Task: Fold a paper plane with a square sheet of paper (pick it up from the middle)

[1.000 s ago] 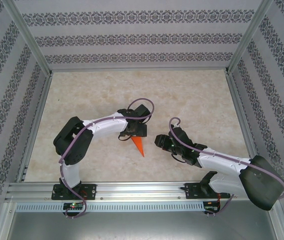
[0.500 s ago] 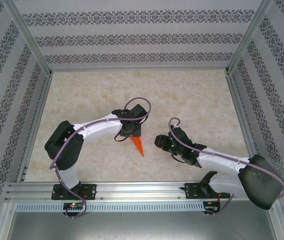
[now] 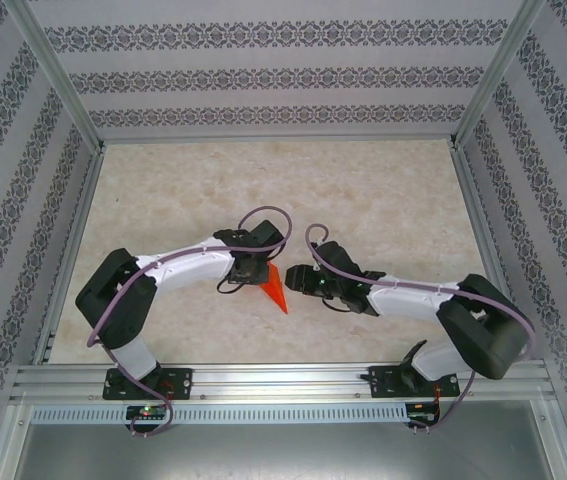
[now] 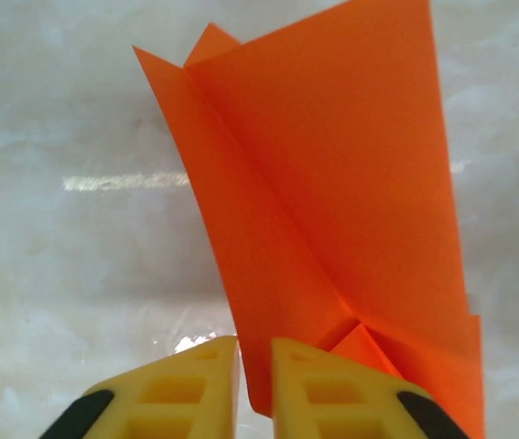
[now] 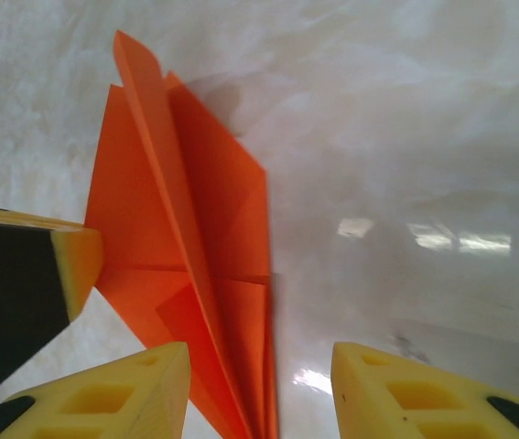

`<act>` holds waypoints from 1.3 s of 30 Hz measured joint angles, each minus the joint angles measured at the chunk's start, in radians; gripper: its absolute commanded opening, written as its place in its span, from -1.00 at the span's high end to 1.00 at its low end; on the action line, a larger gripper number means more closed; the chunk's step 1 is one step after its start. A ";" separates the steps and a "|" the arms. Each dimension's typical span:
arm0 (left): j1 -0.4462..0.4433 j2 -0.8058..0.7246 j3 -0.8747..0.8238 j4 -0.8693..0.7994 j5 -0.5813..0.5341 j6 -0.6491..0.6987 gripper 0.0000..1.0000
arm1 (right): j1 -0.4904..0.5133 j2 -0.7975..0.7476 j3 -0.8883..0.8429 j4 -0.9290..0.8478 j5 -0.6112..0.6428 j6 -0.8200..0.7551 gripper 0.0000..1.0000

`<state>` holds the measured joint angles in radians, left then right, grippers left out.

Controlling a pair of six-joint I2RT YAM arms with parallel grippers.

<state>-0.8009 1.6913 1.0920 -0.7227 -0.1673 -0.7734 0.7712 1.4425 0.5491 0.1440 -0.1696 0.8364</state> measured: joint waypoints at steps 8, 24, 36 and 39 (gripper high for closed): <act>0.000 -0.048 -0.069 0.037 0.000 0.000 0.79 | 0.013 0.116 0.051 0.035 -0.068 -0.029 0.11; 0.000 -0.048 -0.079 0.079 0.001 0.000 0.79 | 0.040 0.177 0.092 0.074 -0.150 -0.074 0.20; 0.000 -0.061 -0.090 0.082 0.001 0.000 0.81 | 0.037 0.128 0.084 0.051 -0.064 -0.099 -0.04; 0.000 -0.061 -0.091 0.084 0.002 0.000 0.81 | 0.036 0.168 0.083 0.075 -0.071 -0.098 -0.05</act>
<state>-0.8005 1.6306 1.0008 -0.6392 -0.1650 -0.7731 0.8070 1.6108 0.6323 0.2192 -0.2401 0.7380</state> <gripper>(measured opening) 0.097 0.523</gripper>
